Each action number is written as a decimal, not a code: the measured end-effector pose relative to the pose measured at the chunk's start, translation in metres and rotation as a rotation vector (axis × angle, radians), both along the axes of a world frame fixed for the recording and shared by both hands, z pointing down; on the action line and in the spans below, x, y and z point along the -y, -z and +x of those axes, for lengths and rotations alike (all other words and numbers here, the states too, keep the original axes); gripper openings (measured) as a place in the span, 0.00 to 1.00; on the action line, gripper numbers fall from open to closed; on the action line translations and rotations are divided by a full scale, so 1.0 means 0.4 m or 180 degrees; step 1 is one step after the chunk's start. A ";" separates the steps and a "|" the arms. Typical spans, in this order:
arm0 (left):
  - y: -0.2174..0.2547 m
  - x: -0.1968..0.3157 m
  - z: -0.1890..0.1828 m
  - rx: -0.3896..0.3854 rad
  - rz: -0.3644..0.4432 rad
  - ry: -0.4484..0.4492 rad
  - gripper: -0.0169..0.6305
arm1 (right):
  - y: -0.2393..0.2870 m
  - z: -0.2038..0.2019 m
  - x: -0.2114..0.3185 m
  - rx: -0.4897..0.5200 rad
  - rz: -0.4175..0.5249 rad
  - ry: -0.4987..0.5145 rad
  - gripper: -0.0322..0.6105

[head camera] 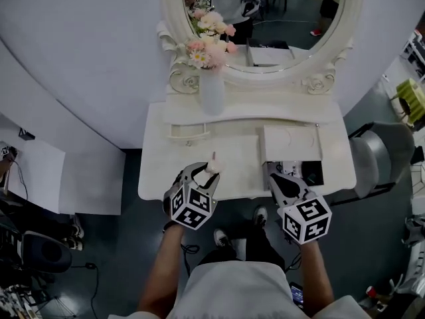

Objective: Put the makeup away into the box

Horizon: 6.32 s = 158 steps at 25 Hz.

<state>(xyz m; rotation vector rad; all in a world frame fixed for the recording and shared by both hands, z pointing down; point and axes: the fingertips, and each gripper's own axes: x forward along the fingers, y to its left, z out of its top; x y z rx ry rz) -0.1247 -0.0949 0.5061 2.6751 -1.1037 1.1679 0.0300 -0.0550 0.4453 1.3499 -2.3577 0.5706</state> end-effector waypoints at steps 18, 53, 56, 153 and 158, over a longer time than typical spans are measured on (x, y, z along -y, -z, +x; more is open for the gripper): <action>0.083 -0.027 0.464 -0.0281 0.0040 -0.1040 0.32 | 0.050 0.334 -0.047 -0.0021 0.0100 -0.0798 0.05; -0.295 -0.079 0.820 0.0767 -0.0945 -0.2159 0.47 | -0.088 0.665 -0.064 0.0037 -0.0274 -0.1362 0.05; -0.292 -0.079 0.817 0.0685 -0.0990 -0.2157 0.51 | -0.092 0.665 -0.057 0.0037 -0.0280 -0.1358 0.05; -0.121 -0.007 0.601 -0.0470 -0.0817 -0.0895 0.11 | -0.067 0.387 0.082 -0.0073 -0.0271 -0.0534 0.05; -0.158 -0.015 0.642 -0.0282 -0.0876 -0.1035 0.11 | -0.073 0.449 0.043 -0.0058 -0.0293 -0.0715 0.05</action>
